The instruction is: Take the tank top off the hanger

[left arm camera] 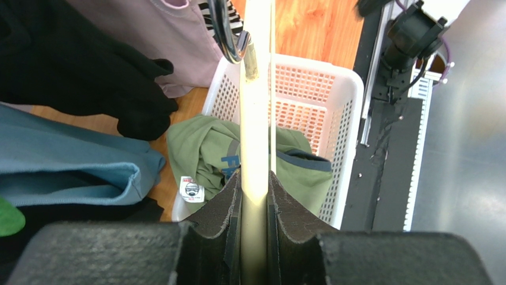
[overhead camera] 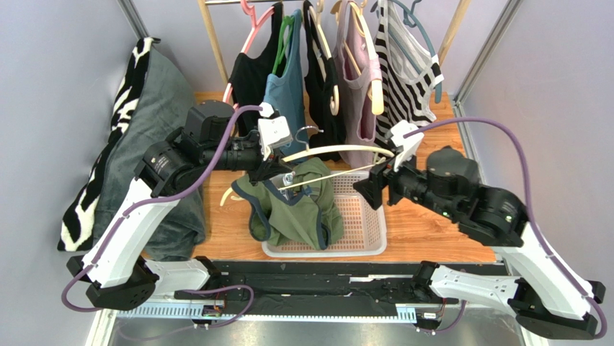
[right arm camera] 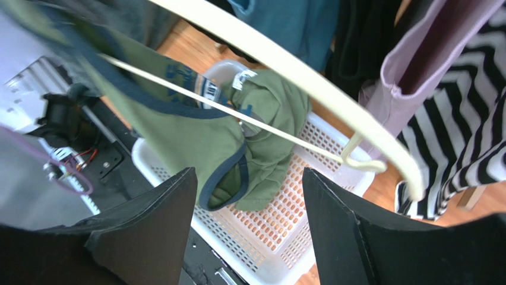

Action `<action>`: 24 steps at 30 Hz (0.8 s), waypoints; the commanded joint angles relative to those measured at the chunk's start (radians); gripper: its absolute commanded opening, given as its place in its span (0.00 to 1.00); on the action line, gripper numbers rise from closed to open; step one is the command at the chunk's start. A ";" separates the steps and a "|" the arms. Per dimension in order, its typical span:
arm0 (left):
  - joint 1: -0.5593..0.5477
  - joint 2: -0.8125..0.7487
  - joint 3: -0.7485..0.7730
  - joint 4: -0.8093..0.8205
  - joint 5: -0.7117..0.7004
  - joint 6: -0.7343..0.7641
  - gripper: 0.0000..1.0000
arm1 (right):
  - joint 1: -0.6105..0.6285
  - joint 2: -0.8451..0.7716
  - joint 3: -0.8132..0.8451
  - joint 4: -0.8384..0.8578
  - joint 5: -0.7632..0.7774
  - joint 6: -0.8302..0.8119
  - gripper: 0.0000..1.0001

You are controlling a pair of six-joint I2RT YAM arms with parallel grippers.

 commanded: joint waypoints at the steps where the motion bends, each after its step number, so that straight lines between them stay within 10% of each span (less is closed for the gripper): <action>1: -0.039 -0.004 0.044 0.010 -0.007 0.085 0.00 | 0.021 -0.037 0.120 -0.066 -0.081 -0.128 0.70; 24: -0.121 0.002 0.081 -0.195 0.107 0.216 0.00 | 0.020 0.087 0.130 -0.036 -0.396 -0.268 0.60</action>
